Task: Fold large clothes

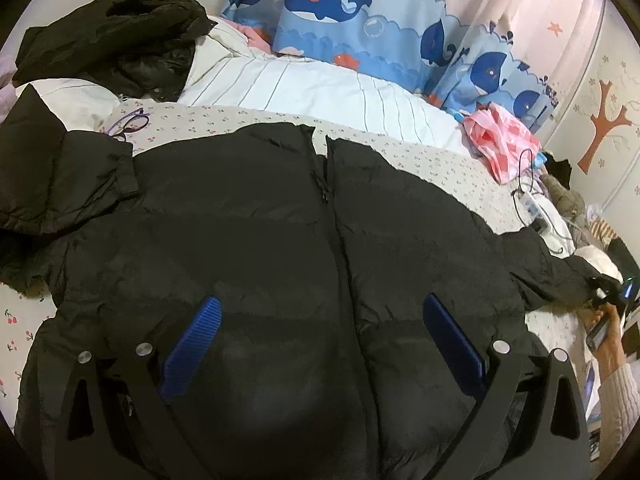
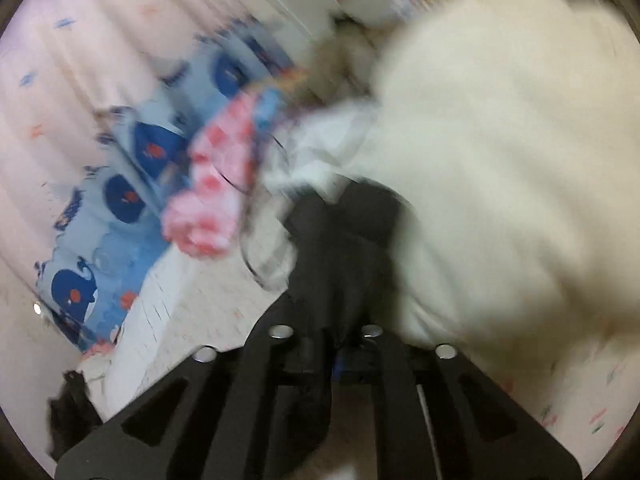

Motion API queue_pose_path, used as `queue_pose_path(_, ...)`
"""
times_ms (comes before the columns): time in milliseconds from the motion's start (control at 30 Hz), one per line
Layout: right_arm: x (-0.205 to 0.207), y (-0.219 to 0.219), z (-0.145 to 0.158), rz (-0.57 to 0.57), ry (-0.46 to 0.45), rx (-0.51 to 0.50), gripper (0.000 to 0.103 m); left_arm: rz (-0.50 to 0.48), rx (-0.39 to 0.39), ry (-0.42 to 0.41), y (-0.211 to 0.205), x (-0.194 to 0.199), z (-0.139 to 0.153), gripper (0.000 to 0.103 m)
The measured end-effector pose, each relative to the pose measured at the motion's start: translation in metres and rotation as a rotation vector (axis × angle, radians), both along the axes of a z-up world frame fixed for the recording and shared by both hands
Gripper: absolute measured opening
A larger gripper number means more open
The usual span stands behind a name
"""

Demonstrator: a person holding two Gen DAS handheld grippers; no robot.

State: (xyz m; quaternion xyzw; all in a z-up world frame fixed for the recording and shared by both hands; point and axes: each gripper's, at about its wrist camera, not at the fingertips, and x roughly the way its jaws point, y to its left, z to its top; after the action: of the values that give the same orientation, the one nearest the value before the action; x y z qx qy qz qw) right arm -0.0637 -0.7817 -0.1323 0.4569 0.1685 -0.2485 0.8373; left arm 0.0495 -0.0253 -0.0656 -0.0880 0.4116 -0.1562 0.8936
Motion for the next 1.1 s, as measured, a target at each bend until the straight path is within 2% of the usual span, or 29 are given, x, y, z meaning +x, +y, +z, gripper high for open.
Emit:
queue_pose_path(33,-0.004,0.000,-0.008,0.000,-0.044,0.031,0.021,-0.003,0.007,0.001,-0.001,-0.001,0.000,0.097)
queue_pose_path(67,-0.004,0.001,-0.010,0.002,-0.066,0.037,0.028,-0.007,0.011,0.001,-0.001,-0.001,-0.001,0.097)
queue_pose_path(100,-0.001,0.001,-0.010,0.014,-0.089,0.033,0.043,-0.009,0.015,-0.001,-0.001,-0.002,-0.001,0.097)
queue_pose_path(167,0.005,0.004,-0.003,0.045,-0.094,0.019,0.056,-0.008,0.037,-0.011,-0.001,-0.003,0.000,0.097)
queue_pose_path(233,0.013,0.005,0.006,0.071,-0.074,0.011,0.056,-0.007,0.061,-0.020,-0.003,-0.005,0.000,0.097)
queue_pose_path(267,0.017,0.005,0.011,0.083,-0.057,0.007,0.051,-0.008,0.068,-0.023,-0.002,-0.005,0.000,0.097)
queue_pose_path(300,0.019,0.005,0.017,0.080,-0.034,-0.007,0.027,-0.009,0.077,-0.030,-0.002,-0.006,0.001,0.097)
queue_pose_path(367,0.017,0.007,0.028,0.077,0.010,-0.027,0.004,-0.001,0.088,-0.039,0.000,-0.006,0.002,0.097)
queue_pose_path(500,0.009,0.018,0.044,0.061,0.007,-0.079,0.003,0.007,0.078,-0.049,0.005,-0.008,0.005,0.097)
queue_pose_path(833,-0.017,0.051,0.077,0.038,-0.108,-0.098,0.003,0.029,0.198,-0.110,0.011,-0.016,0.013,0.097)
queue_pose_path(1100,-0.023,0.113,0.097,0.081,-0.141,-0.161,0.003,0.018,0.241,-0.183,0.013,-0.029,0.028,0.097)
